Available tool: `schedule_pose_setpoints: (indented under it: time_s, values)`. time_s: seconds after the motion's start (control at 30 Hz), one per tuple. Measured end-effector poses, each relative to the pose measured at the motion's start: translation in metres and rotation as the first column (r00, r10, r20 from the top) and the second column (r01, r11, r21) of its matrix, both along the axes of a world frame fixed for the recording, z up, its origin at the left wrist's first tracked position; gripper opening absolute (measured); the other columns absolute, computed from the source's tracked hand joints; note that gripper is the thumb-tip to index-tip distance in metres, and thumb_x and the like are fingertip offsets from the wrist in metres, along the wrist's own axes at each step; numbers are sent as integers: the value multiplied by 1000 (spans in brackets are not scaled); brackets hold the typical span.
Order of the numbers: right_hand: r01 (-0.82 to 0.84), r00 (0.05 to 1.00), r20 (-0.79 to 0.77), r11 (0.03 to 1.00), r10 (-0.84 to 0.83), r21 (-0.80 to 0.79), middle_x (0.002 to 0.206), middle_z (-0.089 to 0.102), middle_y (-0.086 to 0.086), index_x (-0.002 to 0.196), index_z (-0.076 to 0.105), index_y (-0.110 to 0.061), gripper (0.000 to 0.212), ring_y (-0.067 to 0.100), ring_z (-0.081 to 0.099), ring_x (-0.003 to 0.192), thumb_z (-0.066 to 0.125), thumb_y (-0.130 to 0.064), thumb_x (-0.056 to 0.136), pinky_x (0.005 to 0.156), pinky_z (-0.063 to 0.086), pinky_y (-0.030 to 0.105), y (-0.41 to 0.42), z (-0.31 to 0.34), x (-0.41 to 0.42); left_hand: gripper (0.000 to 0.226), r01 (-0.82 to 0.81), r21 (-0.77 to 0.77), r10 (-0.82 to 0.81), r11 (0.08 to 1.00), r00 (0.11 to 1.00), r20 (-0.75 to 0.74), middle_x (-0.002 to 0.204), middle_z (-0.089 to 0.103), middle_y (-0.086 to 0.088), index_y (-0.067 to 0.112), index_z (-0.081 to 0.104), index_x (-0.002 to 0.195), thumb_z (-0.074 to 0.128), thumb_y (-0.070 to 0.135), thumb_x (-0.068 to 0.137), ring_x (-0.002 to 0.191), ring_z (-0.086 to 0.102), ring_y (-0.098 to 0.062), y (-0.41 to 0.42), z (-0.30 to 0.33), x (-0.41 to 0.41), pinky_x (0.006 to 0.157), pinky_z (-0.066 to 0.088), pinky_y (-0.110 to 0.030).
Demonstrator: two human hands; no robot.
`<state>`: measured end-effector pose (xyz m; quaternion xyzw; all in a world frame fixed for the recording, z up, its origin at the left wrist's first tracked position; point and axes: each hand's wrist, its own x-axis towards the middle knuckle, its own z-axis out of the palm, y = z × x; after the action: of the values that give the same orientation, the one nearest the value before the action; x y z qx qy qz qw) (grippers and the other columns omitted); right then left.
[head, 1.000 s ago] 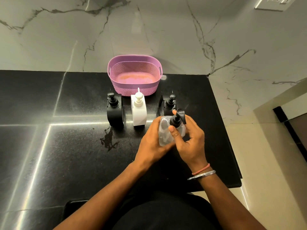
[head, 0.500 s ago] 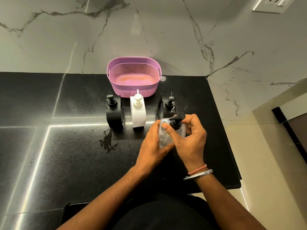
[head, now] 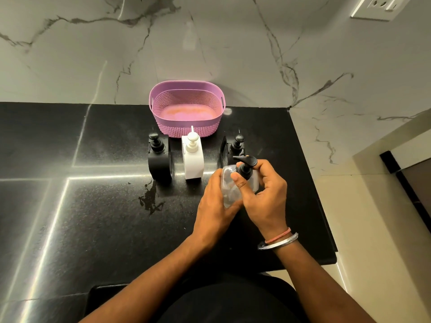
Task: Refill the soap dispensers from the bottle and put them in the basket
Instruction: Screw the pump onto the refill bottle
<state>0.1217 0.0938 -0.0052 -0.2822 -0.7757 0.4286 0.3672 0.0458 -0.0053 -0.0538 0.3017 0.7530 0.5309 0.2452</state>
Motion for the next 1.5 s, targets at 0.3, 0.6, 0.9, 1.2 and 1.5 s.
schedule_pose_setpoints:
  time_s: [0.3,0.6,0.9,1.2,1.5]
  values:
    - [21,1000,20,1000,-21,1,103,73,-12,110,68,-15,43,12,73,97,76,-52,89,79,63,42,1,1,-4,69,28,12,-28,1000,1000,4,133,59,16,41,39,146,76,52,88,117,65,-9,0,1,-6,92,60,-45]
    - [-107,974,166,959,155,-264,133,65,-10,147,42,-38,81,10,67,119,87,-45,81,94,60,37,-13,-51,31,120,133,8,-133,991,988,73,170,26,8,45,1,165,88,44,81,150,42,-10,-11,-32,1,116,46,-32]
    - [31,989,145,947,17,-319,134,68,-3,150,46,-22,71,8,67,122,82,-20,89,102,58,38,35,-80,52,128,342,-80,-340,936,940,34,172,-3,18,32,-16,167,82,7,88,150,16,11,31,-47,19,107,27,3]
    - [91,987,155,948,-45,-305,137,64,-4,141,40,-52,68,4,66,122,77,-21,93,100,55,25,68,-81,60,124,370,-69,-371,927,929,-5,177,-4,13,38,-18,166,75,9,89,157,32,-21,76,-47,25,118,43,-36]
    - [127,967,247,952,-57,-279,131,58,-26,157,31,-32,77,-9,61,120,75,-28,94,105,53,29,104,-84,60,129,418,-101,-415,903,908,48,179,-2,2,49,-23,160,59,-9,80,102,70,-18,109,-37,22,71,60,-29]
